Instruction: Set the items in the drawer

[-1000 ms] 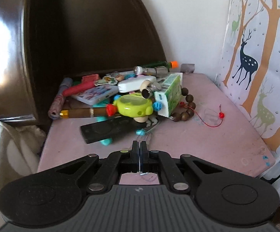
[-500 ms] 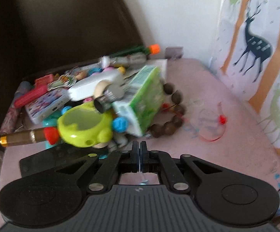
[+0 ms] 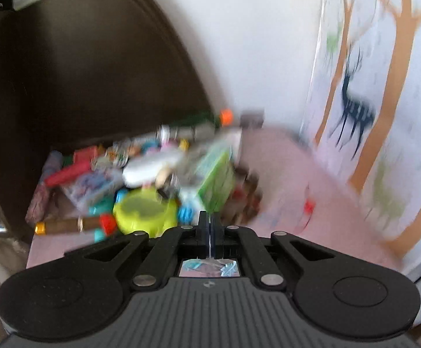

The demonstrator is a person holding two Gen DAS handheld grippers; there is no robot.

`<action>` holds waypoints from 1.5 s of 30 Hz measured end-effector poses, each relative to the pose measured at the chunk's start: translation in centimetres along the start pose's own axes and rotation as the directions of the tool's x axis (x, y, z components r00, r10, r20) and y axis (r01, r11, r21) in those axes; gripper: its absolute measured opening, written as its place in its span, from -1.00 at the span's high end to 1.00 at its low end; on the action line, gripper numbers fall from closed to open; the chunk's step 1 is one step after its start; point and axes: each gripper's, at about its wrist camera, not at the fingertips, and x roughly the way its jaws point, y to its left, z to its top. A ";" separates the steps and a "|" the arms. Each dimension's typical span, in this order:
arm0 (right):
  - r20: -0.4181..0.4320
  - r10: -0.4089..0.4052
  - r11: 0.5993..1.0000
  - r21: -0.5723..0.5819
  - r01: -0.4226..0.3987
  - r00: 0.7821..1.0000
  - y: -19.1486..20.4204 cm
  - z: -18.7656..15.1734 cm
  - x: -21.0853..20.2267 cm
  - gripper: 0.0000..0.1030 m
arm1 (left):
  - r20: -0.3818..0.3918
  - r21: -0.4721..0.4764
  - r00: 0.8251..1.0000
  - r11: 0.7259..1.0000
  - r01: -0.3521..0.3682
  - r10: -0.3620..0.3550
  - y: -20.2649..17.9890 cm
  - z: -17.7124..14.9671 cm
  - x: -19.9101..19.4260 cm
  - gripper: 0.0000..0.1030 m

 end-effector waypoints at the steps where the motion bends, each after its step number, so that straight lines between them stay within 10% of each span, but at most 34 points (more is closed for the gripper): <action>1: -0.001 -0.001 1.000 -0.002 0.001 1.000 0.0 0.0 0.0 -0.44 | -0.009 0.005 1.000 1.000 0.015 -0.015 -0.4 -0.1 -0.2 1.00; 22: 0.001 -0.004 1.000 -0.022 0.004 1.000 0.1 0.0 0.1 -0.44 | 0.266 -0.074 0.957 0.988 0.139 -0.114 -0.8 -0.3 -15.2 1.00; 28: -0.003 -0.007 1.000 -0.021 0.007 1.000 0.1 0.1 0.2 -0.44 | 0.177 0.000 0.982 0.998 0.069 -0.068 -1.9 -0.2 -13.6 0.99; 30: -0.005 -0.008 1.000 -0.018 0.008 1.000 0.1 0.1 0.2 -0.44 | 0.085 0.010 0.995 0.998 0.058 -0.059 -2.1 -0.9 -10.5 0.58; 32: -0.005 -0.009 1.000 -0.019 0.009 1.000 0.1 0.1 0.2 -0.44 | 0.040 0.026 0.999 0.999 0.025 -0.026 -2.4 -2.2 -7.1 -0.55; 45: 0.011 -0.007 0.999 -0.039 0.008 1.000 0.4 -0.3 0.0 -0.45 | -0.053 0.057 0.997 0.997 -0.044 0.047 -4.2 -5.1 4.0 -0.56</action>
